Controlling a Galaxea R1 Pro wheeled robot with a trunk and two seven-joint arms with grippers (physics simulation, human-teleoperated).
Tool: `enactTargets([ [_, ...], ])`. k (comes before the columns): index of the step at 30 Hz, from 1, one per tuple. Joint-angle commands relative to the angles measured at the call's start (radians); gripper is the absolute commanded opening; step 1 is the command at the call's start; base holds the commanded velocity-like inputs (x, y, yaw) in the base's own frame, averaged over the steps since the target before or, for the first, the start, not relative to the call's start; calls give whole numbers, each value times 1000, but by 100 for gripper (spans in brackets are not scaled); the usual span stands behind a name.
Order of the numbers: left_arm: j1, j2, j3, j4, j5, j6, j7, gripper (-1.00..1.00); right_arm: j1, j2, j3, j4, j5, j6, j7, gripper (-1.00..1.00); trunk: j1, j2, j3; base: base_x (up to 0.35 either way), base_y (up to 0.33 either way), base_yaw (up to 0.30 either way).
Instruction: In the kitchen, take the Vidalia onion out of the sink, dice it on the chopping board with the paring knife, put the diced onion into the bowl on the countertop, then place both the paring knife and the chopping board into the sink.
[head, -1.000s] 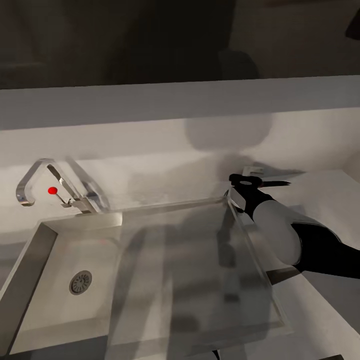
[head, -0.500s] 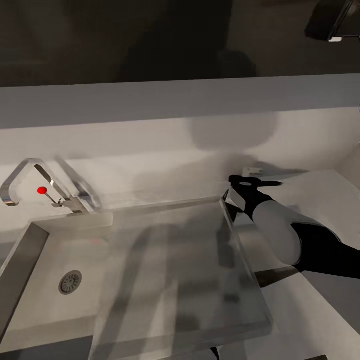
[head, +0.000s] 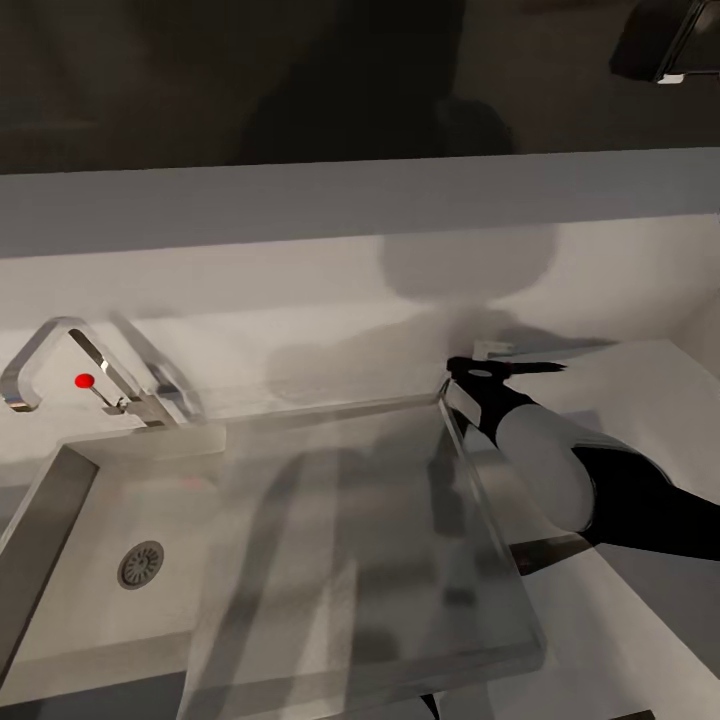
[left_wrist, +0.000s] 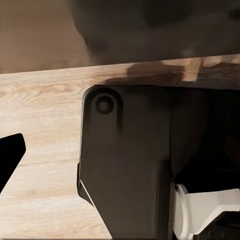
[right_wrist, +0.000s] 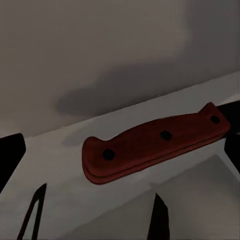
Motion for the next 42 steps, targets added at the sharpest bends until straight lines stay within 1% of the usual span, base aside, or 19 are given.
enactTargets([
  [1, 0, 2, -7, 7, 3, -2, 10, 100, -1, -1, -9, 3, 9, -3, -3, 100, 1, -2, -1, 0, 0, 0],
  [16, 0, 2, -6, 23, 3, -2, 10, 100, -1, -5, -11, 7, 6, -3, -20, 100, 1, -2, -1, 0, 0, 0],
  [31, 0, 2, -6, 23, 3, -2, 10, 100, -1, -6, -11, 13, 3, -5, -20, 100, 1, -2, -1, 0, 0, 0],
  [37, 0, -4, -7, 23, 2, -2, 9, 100, 5, -4, -11, 12, 2, -45, -21, 100, 1, -2, -1, 0, 0, 0],
  [40, 0, -6, -7, 24, 2, -2, 9, 100, 6, -4, -12, 11, -12, -51, -21, 100, 1, -2, -1, 0, 0, 0],
  [42, 0, -7, -8, 26, 2, -2, 9, 100, 6, -4, -12, 11, -39, -54, -21, 100, 1, -2, -1, 0, 0, 0],
])
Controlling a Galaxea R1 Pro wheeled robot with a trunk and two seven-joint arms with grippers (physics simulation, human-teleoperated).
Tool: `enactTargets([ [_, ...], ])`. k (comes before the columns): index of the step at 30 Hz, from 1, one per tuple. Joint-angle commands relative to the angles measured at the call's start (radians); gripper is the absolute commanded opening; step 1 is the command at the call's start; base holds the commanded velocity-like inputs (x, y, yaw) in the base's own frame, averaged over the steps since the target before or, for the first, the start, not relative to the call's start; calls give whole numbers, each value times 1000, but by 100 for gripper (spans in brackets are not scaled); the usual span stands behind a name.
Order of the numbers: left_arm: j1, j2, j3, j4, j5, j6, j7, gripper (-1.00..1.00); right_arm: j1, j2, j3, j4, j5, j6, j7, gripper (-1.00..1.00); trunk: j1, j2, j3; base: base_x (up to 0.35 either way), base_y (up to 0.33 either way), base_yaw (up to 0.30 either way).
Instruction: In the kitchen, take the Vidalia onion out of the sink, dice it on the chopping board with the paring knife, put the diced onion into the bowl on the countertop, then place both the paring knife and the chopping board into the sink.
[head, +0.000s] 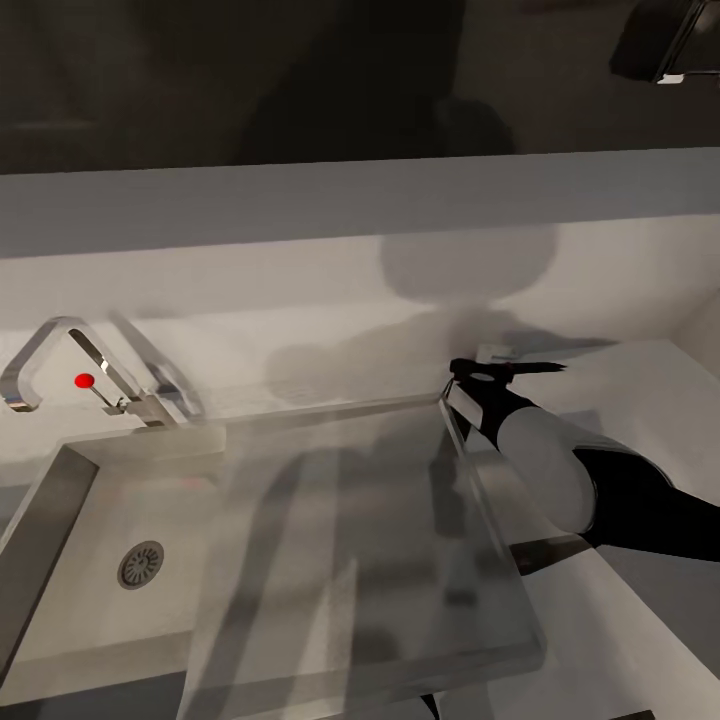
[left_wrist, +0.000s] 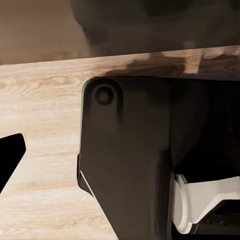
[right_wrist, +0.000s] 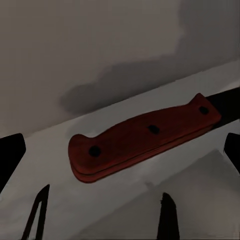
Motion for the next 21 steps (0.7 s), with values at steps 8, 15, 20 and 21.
enactTargets([
  [8, 0, -3, -7, 28, 4, -2, 10, 100, 0, 0, -8, 2, -57, -36, -46, 100, 1, -2, -1, 0, 0, 0],
  [15, 0, -4, -7, 32, 4, -3, 10, 100, 0, 1, -7, 2, -59, -66, -80, 100, 1, -2, -1, 0, 0, 0],
  [20, 0, -4, -8, 32, 4, -3, 10, 100, -1, 2, -7, 2, -59, -69, -90, 100, 1, -2, -1, 0, 0, 0],
  [21, 0, -4, -8, 32, 4, -3, 10, 100, -1, 2, -7, 2, -59, -69, -92, 100, 1, -2, -1, 0, 0, 0],
])
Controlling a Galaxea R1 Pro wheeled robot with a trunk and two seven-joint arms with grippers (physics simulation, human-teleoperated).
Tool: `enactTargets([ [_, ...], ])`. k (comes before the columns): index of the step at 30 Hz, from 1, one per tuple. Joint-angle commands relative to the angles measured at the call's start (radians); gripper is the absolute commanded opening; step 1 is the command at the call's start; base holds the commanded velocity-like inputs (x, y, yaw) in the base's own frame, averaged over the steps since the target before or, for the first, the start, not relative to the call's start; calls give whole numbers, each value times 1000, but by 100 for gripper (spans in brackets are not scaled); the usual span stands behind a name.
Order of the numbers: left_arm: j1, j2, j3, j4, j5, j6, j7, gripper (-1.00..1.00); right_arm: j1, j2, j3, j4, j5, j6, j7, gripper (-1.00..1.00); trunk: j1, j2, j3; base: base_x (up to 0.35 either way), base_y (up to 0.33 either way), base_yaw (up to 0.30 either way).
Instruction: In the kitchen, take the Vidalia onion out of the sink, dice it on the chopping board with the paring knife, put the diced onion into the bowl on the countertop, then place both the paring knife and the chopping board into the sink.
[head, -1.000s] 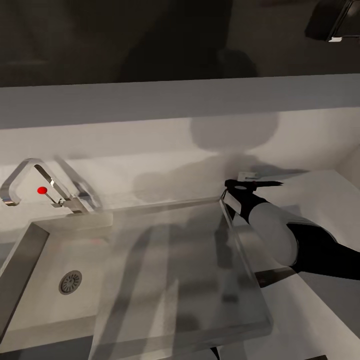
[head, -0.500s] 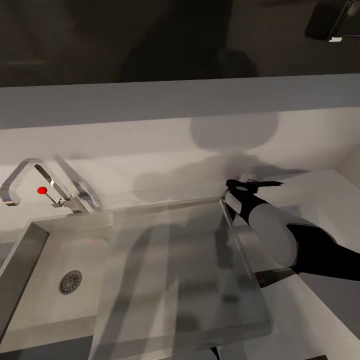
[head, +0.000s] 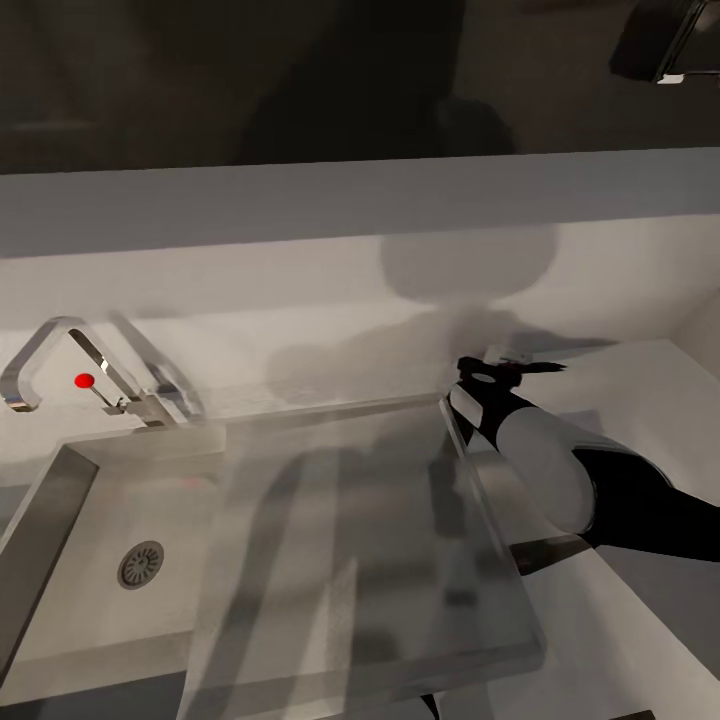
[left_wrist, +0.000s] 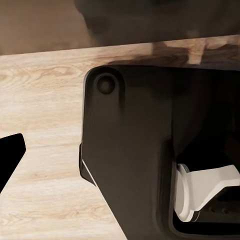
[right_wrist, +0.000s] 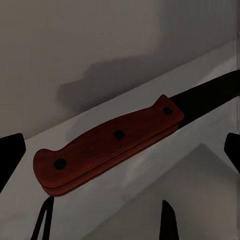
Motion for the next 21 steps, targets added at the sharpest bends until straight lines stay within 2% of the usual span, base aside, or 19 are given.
enactTargets([
  [1, 0, 2, -8, -2, 4, -2, 10, 100, -1, 1, -7, 1, -2, -9, -6, 100, 1, -2, -1, 0, 0, 0],
  [21, 0, 2, -9, -2, 2, -2, 10, 100, -1, 4, -6, 2, -2, -9, -20, 100, 1, -2, -1, 0, 0, 0],
])
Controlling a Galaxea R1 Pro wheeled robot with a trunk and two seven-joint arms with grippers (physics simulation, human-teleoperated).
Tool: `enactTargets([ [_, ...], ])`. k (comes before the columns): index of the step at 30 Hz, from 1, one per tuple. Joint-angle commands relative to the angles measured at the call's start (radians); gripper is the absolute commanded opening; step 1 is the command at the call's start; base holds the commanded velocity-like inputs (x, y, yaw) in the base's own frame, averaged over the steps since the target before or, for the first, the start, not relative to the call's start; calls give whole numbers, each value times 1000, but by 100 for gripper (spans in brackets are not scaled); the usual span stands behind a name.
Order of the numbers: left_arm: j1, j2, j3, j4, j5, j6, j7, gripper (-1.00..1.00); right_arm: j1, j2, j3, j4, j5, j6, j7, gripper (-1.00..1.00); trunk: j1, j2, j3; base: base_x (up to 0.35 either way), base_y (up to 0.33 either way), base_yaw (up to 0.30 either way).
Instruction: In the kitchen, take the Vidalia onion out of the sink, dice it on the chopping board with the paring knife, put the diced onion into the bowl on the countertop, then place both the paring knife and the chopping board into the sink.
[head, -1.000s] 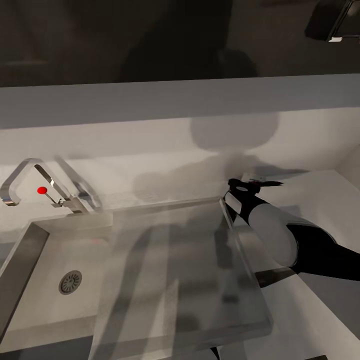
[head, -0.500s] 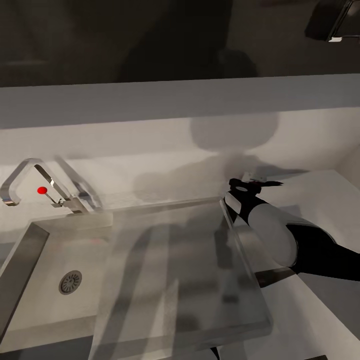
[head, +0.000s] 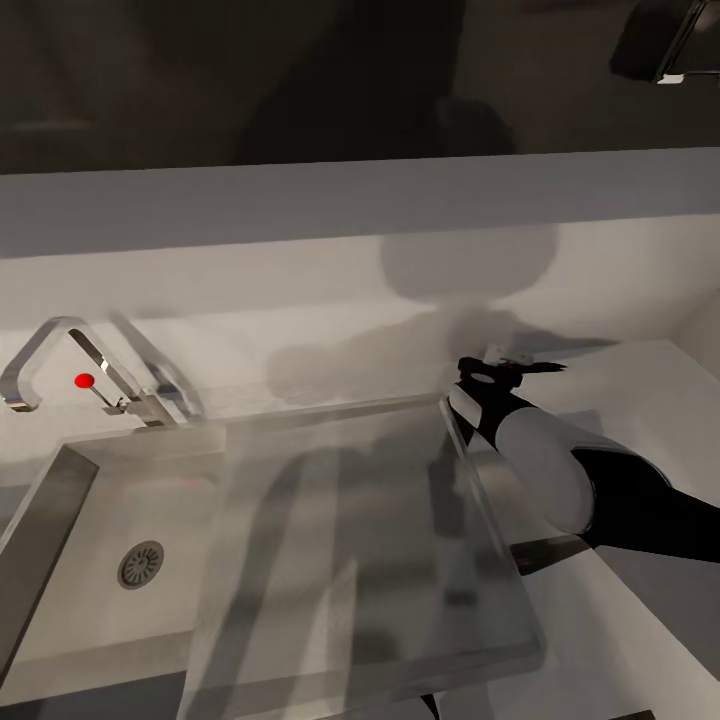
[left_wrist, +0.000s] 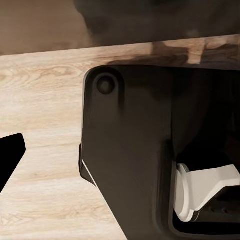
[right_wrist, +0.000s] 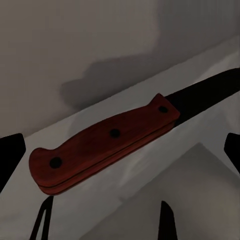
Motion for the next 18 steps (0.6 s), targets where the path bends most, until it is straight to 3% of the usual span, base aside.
enactTargets([
  [1, 0, 2, -8, -2, 4, -2, 10, 100, -1, 1, -7, 1, -2, -9, -1, 100, 1, -2, -1, 0, 0, 0],
  [18, 0, 2, -8, -2, 4, -2, 10, 100, 13, 2, -6, 8, -1, -7, 7, 100, 1, -2, -1, 0, 0, 0],
])
